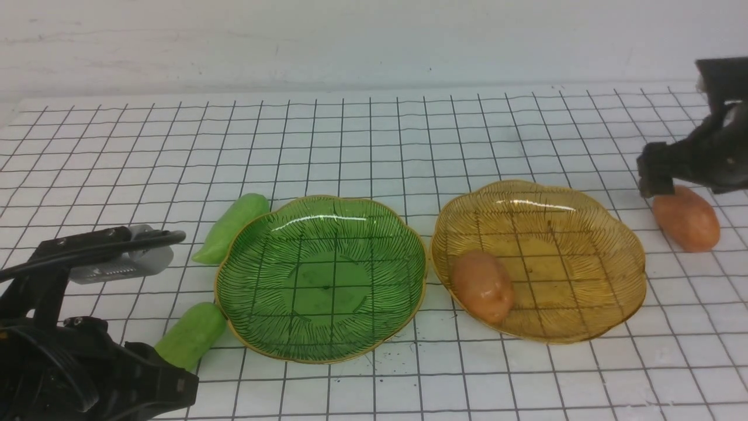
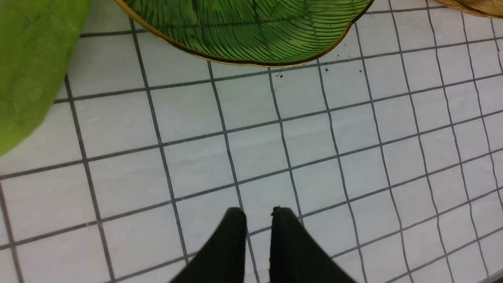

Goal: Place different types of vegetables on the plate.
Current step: 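Put the potato onto the plate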

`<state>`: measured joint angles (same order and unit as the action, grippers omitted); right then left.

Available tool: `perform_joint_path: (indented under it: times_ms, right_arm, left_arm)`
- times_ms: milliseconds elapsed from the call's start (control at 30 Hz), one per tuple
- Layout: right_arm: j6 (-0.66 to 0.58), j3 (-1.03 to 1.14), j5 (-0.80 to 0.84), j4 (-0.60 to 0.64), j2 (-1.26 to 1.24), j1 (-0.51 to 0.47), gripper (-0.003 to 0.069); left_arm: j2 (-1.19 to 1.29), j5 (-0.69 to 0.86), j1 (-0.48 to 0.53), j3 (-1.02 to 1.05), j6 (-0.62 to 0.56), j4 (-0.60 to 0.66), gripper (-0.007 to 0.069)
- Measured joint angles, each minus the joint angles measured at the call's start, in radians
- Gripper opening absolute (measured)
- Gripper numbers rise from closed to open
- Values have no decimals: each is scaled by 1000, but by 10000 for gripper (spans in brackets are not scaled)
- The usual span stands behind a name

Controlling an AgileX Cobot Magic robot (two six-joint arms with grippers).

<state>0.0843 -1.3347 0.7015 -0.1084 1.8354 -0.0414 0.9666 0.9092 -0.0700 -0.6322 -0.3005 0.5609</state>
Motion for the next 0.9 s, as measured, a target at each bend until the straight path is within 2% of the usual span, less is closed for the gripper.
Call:
perform_joint_path:
  times_ms: [200,333,500,733,900]
  right_arm:
    - [33,0,-155,-42,106,-71,687]
    - [35,-1,-214,-54,166,-79,657]
    - [35,-5,-216,-54,194,-79,541]
    - [35,-93,-43,-25,155,-79,535]
    - [-28,-193,228,122,64,-79,535]
  left_arm:
    - [0,0,0,0,0,0,80]
    - [0,0,0,0,0,0,80]
    - [0,0,0,0,0,0,80]
    - [0,0,0,0,0,-7,80]
    - [0,2,0,0,0,-31,80]
